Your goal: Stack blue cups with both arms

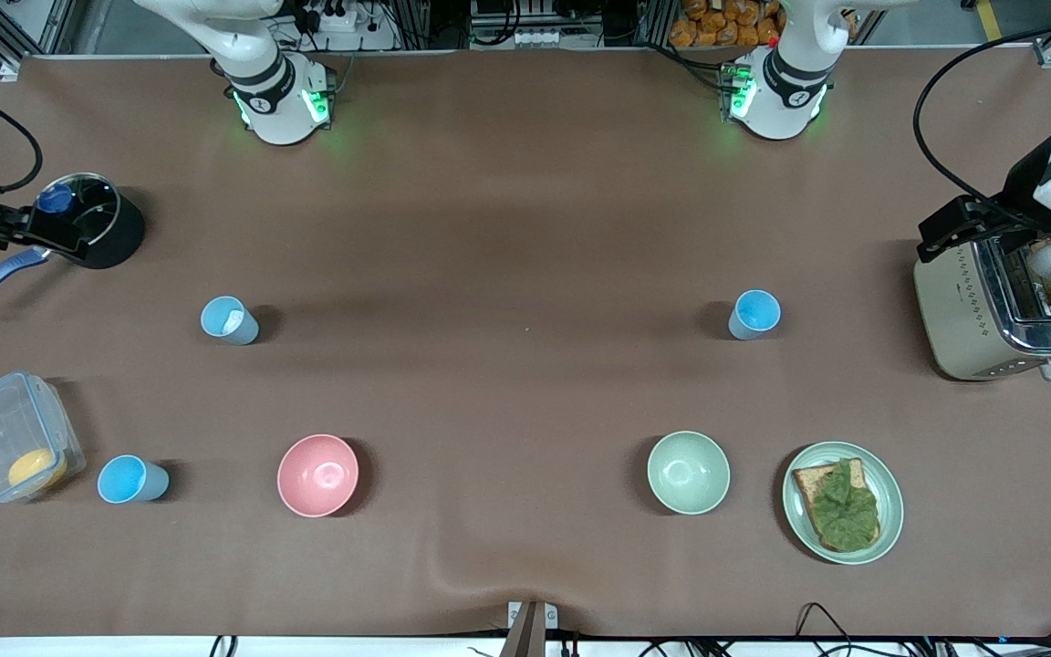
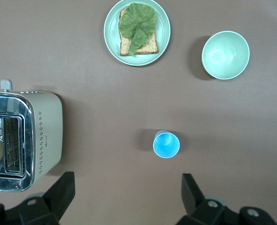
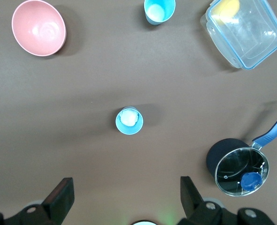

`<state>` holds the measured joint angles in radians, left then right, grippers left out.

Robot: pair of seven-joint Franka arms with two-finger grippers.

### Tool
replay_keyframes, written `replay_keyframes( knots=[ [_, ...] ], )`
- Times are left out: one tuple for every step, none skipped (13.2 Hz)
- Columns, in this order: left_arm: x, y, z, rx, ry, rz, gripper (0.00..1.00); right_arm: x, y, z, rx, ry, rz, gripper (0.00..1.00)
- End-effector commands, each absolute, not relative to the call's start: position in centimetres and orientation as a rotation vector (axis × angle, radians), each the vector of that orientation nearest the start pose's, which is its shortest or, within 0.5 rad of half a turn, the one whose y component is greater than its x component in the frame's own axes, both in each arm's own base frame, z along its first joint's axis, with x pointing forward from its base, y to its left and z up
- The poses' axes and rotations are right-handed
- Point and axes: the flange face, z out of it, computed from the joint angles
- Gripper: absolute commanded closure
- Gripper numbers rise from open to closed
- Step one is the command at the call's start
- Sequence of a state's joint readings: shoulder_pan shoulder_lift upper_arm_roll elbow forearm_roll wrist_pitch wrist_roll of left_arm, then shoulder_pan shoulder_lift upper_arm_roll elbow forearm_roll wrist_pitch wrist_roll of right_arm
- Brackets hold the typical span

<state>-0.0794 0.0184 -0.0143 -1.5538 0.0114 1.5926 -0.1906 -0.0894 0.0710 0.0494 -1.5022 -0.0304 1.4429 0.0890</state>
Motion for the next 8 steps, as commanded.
replay_keyframes(
  knots=[
    [55.76, -5.91, 62.98, -3.134, -0.159, -0.042, 0.00, 55.95, -2.90, 61.22, -3.159, 0.220, 0.208, 0.00],
    [55.94, -6.17, 63.08, -3.134, -0.152, -0.050, 0.00, 55.94, -2.92, 61.22, -3.160, 0.220, 0.208, 0.00],
    [56.00, -6.11, 63.00, -3.135, -0.154, -0.047, 0.00, 55.95, -2.90, 61.22, -3.159, 0.220, 0.208, 0.00],
    [55.93, -6.25, 62.94, -3.134, -0.149, -0.045, 0.00, 55.86, -2.90, 61.22, -3.159, 0.220, 0.213, 0.00],
    [55.93, -6.26, 63.01, -3.134, -0.149, -0.047, 0.00, 55.92, -2.90, 61.14, -3.158, 0.217, 0.213, 0.00],
    [55.94, -6.19, 63.01, -3.135, -0.152, -0.047, 0.00, 55.93, -2.82, 61.21, -3.159, 0.217, 0.210, 0.00],
    [55.94, -6.19, 63.01, -3.135, -0.152, -0.047, 0.00, 55.89, -2.66, 61.23, -3.161, 0.213, 0.210, 0.00],
    [55.94, -6.19, 62.94, -3.135, -0.152, -0.045, 0.00, 55.90, -2.50, 61.30, -3.161, 0.208, 0.208, 0.00]
  ],
)
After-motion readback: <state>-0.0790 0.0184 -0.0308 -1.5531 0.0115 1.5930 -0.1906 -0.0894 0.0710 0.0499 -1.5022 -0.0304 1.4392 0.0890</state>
